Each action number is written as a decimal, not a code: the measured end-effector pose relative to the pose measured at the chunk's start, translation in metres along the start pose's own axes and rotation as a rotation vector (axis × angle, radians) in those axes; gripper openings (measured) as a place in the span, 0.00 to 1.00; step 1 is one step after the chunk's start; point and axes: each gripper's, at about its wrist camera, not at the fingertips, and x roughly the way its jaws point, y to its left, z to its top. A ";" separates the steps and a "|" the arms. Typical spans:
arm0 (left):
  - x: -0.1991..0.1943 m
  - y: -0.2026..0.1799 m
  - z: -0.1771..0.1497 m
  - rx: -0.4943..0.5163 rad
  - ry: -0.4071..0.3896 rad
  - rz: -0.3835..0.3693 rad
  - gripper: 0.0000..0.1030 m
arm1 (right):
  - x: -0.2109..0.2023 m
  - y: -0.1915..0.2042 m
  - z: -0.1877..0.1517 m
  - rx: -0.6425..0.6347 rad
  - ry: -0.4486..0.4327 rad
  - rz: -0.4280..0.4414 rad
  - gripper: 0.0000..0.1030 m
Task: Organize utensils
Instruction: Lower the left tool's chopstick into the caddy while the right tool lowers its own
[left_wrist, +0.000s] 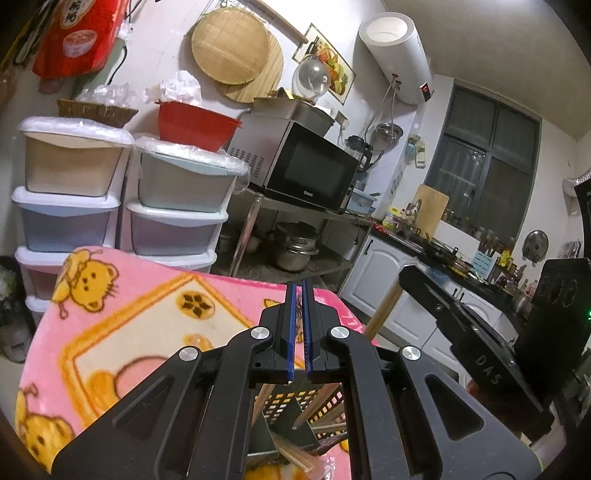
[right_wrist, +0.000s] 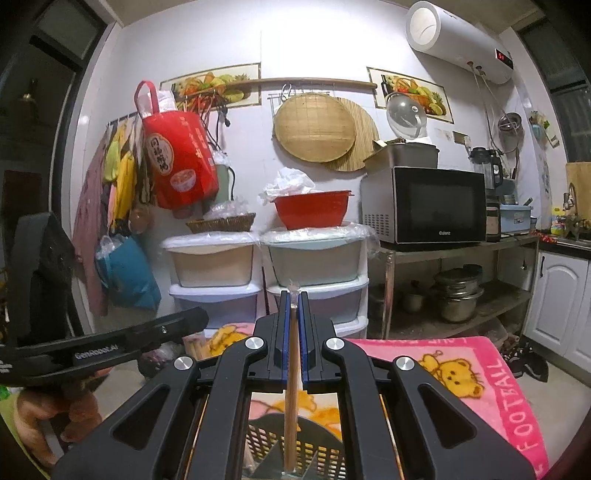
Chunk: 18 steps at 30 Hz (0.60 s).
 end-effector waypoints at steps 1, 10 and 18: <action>0.000 0.001 -0.001 -0.002 0.001 0.000 0.01 | 0.001 0.000 -0.003 -0.005 0.004 -0.007 0.04; 0.004 0.007 -0.015 -0.020 0.025 -0.006 0.01 | 0.008 0.002 -0.023 -0.012 0.041 -0.014 0.04; 0.009 0.011 -0.026 -0.019 0.053 0.006 0.01 | 0.007 0.002 -0.039 0.003 0.069 -0.019 0.05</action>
